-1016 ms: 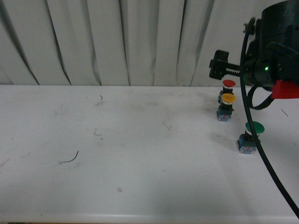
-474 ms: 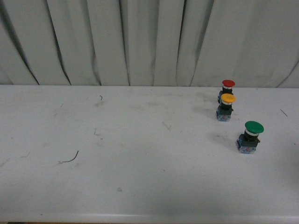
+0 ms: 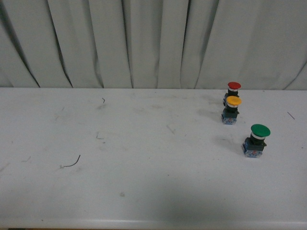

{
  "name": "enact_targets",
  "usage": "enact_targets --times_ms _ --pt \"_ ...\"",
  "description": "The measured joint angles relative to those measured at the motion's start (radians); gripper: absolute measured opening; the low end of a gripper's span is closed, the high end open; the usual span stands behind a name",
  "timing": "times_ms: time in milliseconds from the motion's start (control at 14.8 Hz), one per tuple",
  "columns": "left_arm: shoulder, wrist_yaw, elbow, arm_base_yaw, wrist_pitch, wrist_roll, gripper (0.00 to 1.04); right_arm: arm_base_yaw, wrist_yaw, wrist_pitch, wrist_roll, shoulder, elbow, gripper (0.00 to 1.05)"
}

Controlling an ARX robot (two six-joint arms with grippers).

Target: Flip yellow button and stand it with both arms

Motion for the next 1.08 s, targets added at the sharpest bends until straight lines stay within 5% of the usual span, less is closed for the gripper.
enact_targets --times_ms 1084 --pt "0.0 0.0 0.0 0.0 0.0 0.0 0.98 0.0 0.0 -0.429 0.0 -0.51 -0.06 0.02"
